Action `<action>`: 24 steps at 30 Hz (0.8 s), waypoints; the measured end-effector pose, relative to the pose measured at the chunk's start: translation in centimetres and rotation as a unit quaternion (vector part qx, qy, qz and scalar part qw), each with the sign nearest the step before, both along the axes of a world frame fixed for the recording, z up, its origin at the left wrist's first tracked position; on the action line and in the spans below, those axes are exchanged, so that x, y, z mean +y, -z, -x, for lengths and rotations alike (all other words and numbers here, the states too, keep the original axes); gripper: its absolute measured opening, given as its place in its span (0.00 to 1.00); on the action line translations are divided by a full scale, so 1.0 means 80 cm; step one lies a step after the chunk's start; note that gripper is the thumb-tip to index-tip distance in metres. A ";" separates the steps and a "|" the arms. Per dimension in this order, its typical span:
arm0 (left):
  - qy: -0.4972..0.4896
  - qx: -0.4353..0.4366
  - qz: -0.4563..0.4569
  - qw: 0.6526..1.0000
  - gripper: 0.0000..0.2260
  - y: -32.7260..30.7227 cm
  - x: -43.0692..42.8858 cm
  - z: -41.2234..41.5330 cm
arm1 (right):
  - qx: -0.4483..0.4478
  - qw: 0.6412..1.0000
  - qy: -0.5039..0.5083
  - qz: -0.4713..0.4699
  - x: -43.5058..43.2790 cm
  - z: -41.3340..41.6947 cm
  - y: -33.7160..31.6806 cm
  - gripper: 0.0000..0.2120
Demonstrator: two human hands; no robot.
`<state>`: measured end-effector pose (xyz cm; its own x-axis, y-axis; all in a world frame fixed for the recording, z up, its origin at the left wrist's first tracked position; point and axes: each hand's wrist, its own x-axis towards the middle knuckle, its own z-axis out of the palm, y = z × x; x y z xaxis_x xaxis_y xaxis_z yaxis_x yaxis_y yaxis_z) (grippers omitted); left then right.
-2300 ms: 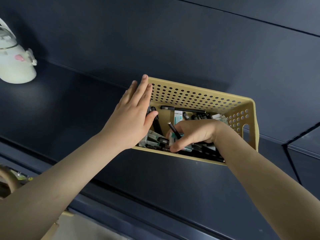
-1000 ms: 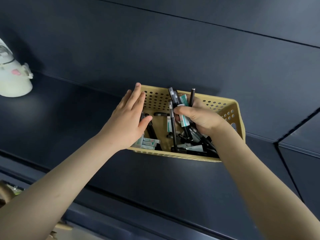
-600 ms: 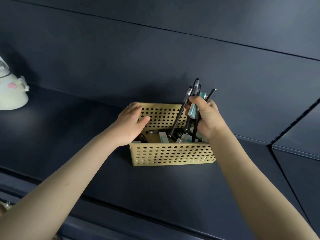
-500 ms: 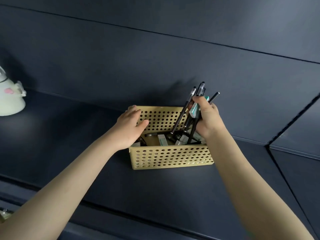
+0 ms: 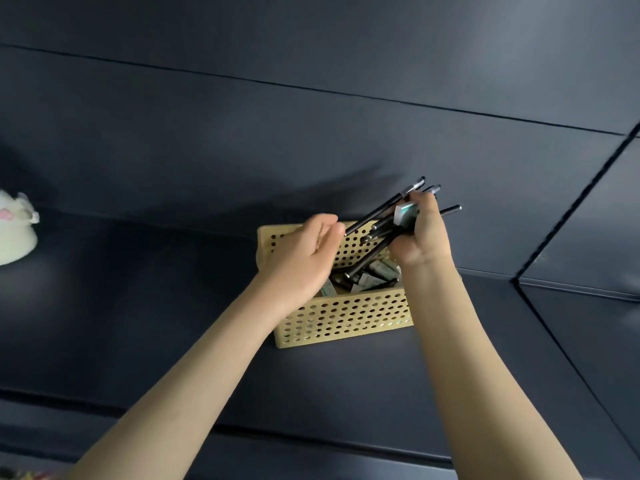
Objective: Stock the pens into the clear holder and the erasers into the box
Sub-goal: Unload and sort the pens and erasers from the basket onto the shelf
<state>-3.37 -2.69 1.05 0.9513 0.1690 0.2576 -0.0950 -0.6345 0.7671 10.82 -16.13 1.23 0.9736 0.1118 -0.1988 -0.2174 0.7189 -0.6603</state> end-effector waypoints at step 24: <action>0.212 -0.031 0.014 0.977 0.12 0.084 -0.382 0.008 | 0.082 0.971 0.223 -0.008 -0.373 0.152 0.066 0.06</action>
